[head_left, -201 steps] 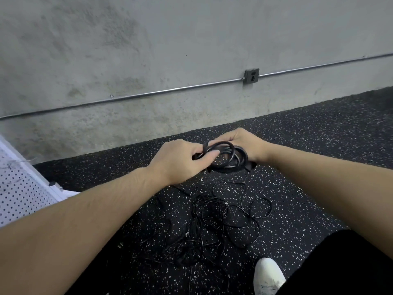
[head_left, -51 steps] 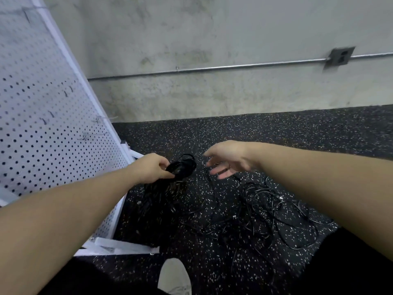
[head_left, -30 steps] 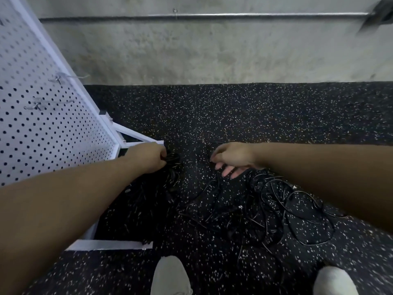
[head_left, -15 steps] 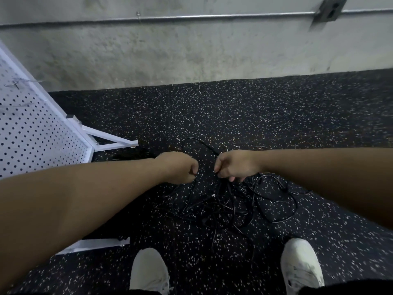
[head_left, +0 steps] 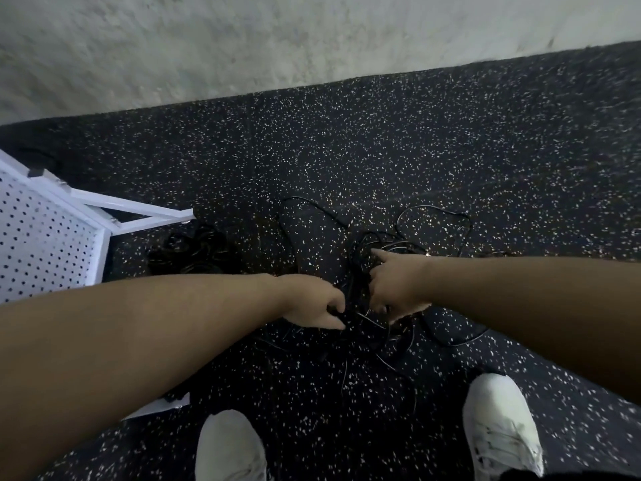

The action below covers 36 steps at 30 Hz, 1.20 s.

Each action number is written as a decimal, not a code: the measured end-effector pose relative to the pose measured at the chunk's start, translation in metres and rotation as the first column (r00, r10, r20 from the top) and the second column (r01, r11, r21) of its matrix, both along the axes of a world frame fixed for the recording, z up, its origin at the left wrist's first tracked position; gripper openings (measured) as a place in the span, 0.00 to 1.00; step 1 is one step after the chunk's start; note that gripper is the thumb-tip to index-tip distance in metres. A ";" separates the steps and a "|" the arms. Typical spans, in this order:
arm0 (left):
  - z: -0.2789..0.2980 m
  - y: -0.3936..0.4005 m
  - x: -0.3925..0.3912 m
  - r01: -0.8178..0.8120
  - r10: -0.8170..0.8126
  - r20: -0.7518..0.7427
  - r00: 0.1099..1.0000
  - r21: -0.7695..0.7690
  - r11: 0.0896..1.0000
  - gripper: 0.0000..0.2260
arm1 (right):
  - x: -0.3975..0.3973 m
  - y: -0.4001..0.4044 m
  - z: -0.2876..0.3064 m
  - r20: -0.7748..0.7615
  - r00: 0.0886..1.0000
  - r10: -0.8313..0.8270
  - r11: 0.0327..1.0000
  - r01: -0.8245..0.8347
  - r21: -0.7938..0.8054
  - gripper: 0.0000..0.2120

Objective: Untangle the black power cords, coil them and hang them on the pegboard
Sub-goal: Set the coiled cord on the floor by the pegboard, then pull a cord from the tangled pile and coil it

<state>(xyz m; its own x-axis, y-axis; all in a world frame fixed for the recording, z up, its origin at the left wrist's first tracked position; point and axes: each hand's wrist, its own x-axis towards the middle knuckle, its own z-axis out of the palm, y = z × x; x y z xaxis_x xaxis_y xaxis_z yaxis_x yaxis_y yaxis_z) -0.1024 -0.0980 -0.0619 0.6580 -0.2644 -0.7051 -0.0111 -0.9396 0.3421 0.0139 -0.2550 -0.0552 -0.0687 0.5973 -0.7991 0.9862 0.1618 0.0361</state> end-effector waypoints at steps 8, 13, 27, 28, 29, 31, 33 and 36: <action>0.042 -0.015 0.006 -0.329 0.364 0.105 0.925 -0.256 0.909 0.15 | 0.021 -0.017 0.078 -0.348 0.799 -0.489 0.696 0.599 0.396 0.11; 0.105 -0.014 0.015 -0.487 0.593 0.278 0.755 -0.368 0.792 0.11 | 0.015 -0.033 0.149 -0.659 0.508 -0.555 0.283 0.860 0.424 0.09; 0.248 -0.091 -0.025 -0.446 0.777 0.181 0.603 -0.731 0.517 0.43 | -0.046 -0.069 0.312 -0.988 -0.138 0.064 -0.304 0.941 -0.151 0.13; 0.251 -0.100 -0.027 -0.433 0.751 0.182 0.635 -0.722 0.540 0.42 | -0.050 -0.070 0.321 -0.978 -0.173 0.119 -0.301 0.932 -0.201 0.14; 0.252 -0.109 -0.028 -0.426 0.733 0.185 0.654 -0.711 0.559 0.38 | -0.052 -0.072 0.329 -0.964 -0.203 0.169 -0.298 0.922 -0.246 0.15; 0.255 -0.124 -0.028 -0.413 0.700 0.226 0.677 -0.671 0.616 0.25 | -0.055 -0.075 0.341 -0.930 -0.254 0.266 -0.272 0.906 -0.326 0.17; 0.258 -0.137 -0.026 -0.409 0.703 0.250 0.666 -0.666 0.624 0.09 | -0.057 -0.077 0.346 -0.907 -0.268 0.324 -0.290 0.885 -0.365 0.17; 0.264 -0.152 -0.023 -0.449 0.780 0.190 0.596 -0.726 0.520 0.10 | -0.057 -0.085 0.347 -0.922 -0.225 0.314 -0.438 0.828 -0.351 0.15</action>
